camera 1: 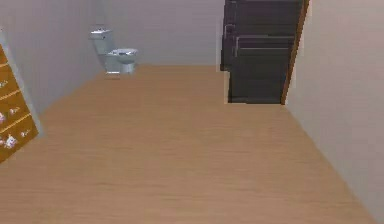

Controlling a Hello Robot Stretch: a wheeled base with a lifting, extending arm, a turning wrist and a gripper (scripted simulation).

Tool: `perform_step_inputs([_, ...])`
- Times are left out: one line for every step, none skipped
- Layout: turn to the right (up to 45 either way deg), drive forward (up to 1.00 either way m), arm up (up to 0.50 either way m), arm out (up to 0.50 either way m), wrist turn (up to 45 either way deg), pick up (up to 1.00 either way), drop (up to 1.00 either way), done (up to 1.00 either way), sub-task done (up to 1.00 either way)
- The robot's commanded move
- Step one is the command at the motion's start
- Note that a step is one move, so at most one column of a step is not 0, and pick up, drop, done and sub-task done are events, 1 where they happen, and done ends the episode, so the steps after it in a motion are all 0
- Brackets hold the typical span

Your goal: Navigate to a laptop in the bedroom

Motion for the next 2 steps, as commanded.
perform_step_inputs([0.0, 1.0, 0.0, 0.0, 0.0, 0.0, 0.0, 0.0, 0.0])
perform_step_inputs([0.0, 1.0, 0.0, 0.0, 0.0, 0.0, 0.0, 0.0, 0.0])
